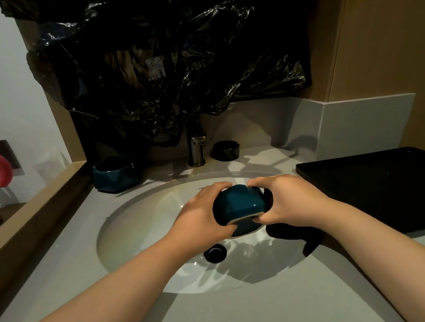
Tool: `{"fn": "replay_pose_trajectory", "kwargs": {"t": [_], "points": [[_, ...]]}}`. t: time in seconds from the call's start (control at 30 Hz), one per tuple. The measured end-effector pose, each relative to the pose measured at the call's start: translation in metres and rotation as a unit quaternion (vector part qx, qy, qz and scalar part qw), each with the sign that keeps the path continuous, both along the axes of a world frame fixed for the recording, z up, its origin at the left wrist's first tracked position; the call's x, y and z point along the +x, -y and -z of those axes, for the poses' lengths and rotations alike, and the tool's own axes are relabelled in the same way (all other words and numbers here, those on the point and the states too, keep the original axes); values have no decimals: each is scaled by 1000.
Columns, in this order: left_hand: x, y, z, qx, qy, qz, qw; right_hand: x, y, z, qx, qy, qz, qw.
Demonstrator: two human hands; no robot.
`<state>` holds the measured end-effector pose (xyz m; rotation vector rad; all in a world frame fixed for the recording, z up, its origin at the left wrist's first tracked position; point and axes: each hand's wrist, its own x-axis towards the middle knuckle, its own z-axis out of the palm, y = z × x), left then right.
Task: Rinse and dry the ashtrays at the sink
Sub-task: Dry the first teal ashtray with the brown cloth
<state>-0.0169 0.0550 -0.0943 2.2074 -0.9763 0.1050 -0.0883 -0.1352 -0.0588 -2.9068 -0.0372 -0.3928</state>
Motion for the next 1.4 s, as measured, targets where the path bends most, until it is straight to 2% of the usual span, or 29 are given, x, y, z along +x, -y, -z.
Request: {"fn": "replay_pose_trajectory", "kwargs": {"t": [0.07, 0.23, 0.3, 0.37, 0.43, 0.5, 0.57, 0.63, 0.73, 0.8, 0.87, 1.0, 1.07, 1.23, 1.4], "points": [[-1, 1, 0, 12, 33, -15, 999, 0, -1, 1, -14, 11, -9, 1000], [1, 1, -3, 20, 9, -48, 999, 4, -6, 3, -59, 36, -11, 998], [2, 0, -5, 13, 4, -62, 998, 6, -7, 4, -32, 9, 1, 999], [2, -1, -7, 6, -10, -76, 997, 4, -1, -2, 52, -42, 22, 998], [2, -1, -7, 3, -17, -83, 996, 0, 7, -12, 178, -31, 38, 983], [1, -1, -7, 1, -19, -83, 996, -2, 12, -16, 319, 75, 42, 944], [0, 0, -7, 0, -20, -81, 997, -2, 9, -16, 388, 174, 44, 904], [-2, 1, -7, 12, -8, -77, 997, 0, -3, -11, 365, 197, 28, 909], [-4, 3, -7, 41, 22, -66, 997, 5, -22, 3, 234, 151, -1, 960], [-3, 2, -8, 45, 25, -72, 996, 9, -27, 8, 161, 145, -19, 976], [-1, 0, -8, 35, 14, -83, 996, 11, -25, 10, 172, 122, -33, 977], [0, -1, -7, 20, -17, -93, 995, 10, -20, 10, 278, 30, -41, 959], [0, 0, -6, 22, -17, -94, 995, 8, -22, 11, 277, 19, -34, 960], [-1, 1, -7, 27, -21, -100, 994, -1, -35, 11, 107, 94, -73, 987], [-1, 3, -7, 35, -19, -104, 994, 3, -36, 7, 202, 141, 4, 969]]}}
